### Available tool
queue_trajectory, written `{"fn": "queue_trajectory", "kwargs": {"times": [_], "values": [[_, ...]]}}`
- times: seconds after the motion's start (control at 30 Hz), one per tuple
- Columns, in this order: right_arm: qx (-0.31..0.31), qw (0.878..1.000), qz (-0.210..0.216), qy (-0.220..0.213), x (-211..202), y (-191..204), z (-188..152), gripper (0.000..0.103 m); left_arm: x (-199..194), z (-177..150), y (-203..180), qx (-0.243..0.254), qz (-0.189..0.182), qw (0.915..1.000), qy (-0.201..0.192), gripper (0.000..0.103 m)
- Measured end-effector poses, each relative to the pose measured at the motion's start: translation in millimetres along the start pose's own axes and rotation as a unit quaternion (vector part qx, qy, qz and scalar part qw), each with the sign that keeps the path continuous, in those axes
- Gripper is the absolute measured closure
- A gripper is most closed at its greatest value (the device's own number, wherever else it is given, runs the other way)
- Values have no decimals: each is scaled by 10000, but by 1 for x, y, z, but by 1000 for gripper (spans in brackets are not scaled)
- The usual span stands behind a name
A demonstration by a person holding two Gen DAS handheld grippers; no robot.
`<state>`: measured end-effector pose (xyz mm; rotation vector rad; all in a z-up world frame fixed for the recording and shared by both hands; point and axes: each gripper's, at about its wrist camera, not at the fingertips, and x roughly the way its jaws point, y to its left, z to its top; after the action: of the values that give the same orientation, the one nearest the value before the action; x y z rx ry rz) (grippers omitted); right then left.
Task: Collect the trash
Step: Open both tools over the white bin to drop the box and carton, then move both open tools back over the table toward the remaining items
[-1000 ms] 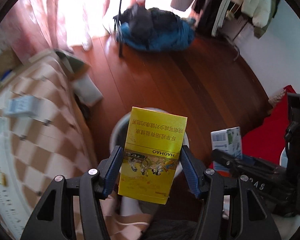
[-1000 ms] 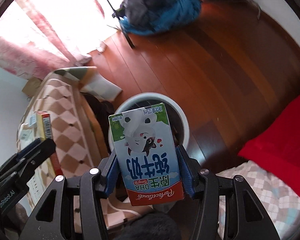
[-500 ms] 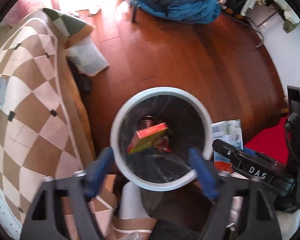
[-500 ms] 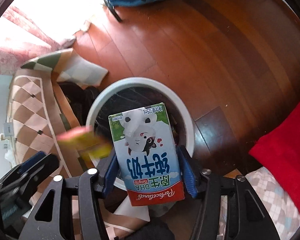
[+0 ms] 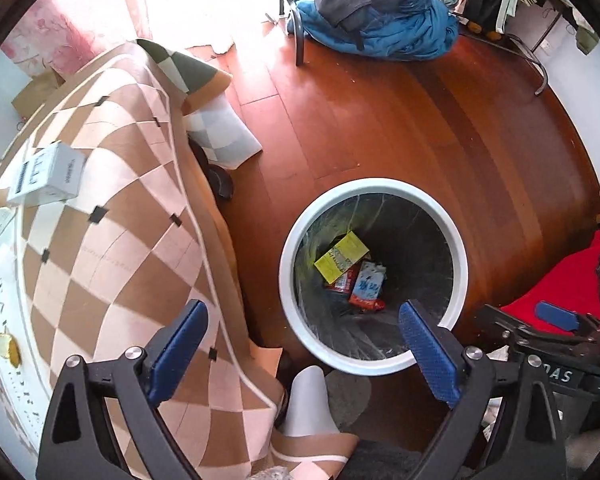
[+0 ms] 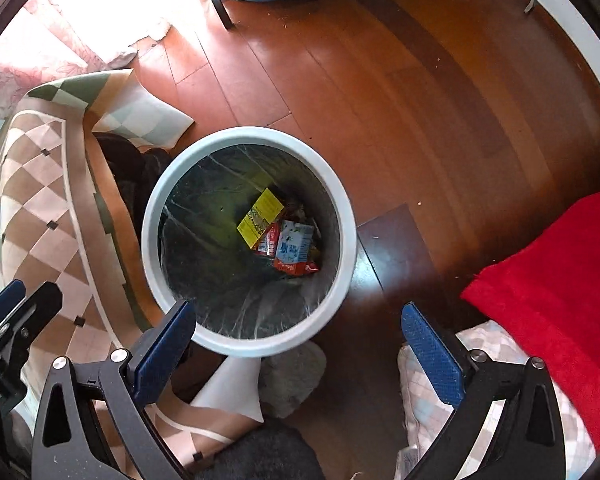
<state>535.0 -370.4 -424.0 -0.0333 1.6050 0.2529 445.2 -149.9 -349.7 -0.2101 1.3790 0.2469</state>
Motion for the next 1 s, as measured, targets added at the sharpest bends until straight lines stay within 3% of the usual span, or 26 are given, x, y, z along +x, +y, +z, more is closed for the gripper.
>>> {"fn": "queue_trajectory", "kwargs": {"times": [0.37, 0.73, 0.87, 1.0], "values": [[-10, 9997, -118, -233, -39, 3, -25, 0, -32, -13, -3, 19, 13, 9997, -241, 5], [5, 9961, 13, -878, -119, 15, -52, 0, -98, -30, 3, 81, 2, 9969, -778, 5], [-157, 9923, 200, -1211, -159, 32, -60, 0, -136, -31, 24, -129, 48, 9933, -1146, 5], [-719, 9871, 343, -1386, -194, 82, -61, 0, -168, -32, 73, -597, 106, 9869, -1496, 5]]}}
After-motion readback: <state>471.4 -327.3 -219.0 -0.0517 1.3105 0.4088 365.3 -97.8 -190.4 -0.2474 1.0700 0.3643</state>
